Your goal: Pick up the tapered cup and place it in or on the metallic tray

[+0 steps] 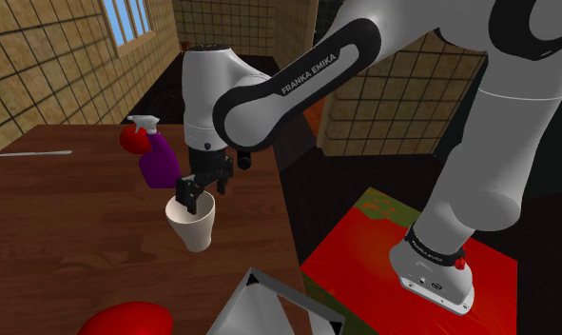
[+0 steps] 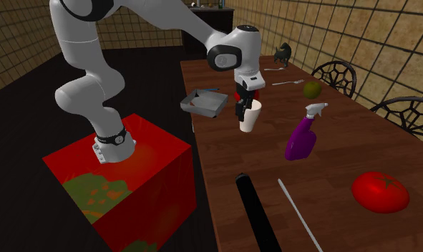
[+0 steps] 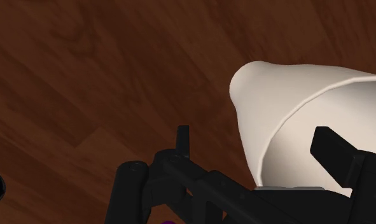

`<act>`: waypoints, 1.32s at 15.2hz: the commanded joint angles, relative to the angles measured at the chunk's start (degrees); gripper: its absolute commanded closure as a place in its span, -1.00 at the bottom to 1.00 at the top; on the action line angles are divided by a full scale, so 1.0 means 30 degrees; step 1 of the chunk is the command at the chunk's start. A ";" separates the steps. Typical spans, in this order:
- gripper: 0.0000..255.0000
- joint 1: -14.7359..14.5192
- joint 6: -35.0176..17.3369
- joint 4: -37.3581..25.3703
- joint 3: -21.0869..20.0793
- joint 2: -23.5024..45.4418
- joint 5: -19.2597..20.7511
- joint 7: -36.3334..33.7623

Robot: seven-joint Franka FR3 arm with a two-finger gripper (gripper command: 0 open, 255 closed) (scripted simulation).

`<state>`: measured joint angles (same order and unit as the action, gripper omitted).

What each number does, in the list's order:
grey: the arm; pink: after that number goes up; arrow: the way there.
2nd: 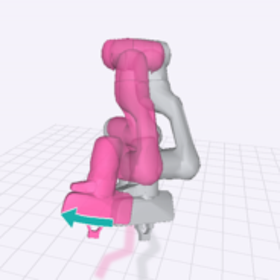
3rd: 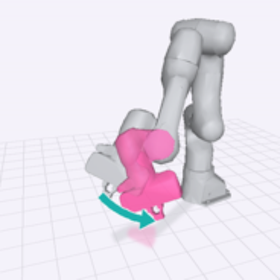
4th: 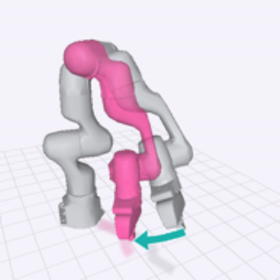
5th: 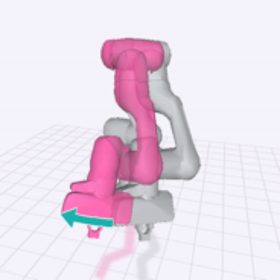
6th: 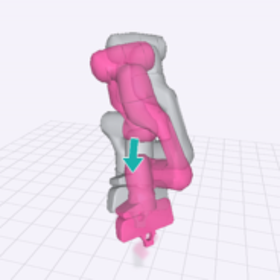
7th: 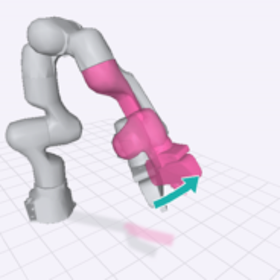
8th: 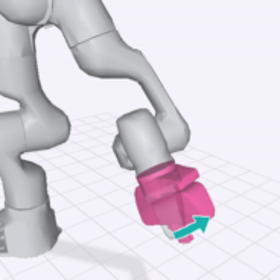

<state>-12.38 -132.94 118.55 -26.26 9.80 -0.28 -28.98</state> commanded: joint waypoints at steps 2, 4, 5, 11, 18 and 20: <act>-1.00 -0.0002 -0.0013 0.0002 0.0001 0.0008 0.0006 -0.0004; -1.00 -0.0002 -0.0011 0.0003 0.0000 0.0006 0.0004 -0.0004; 1.00 -0.0002 -0.0011 0.0003 0.0000 0.0006 0.0004 -0.0004; 1.00 0.0001 -0.0015 0.0006 0.0002 0.0008 0.0004 0.0001; 1.00 0.0079 0.0934 -0.0446 -0.0063 -0.0541 -0.0291 0.0145; 1.00 0.0112 0.1412 -0.0694 -0.0084 -0.0793 -0.0422 0.0208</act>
<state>-12.07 -129.20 116.69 -26.48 7.72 -1.39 -28.41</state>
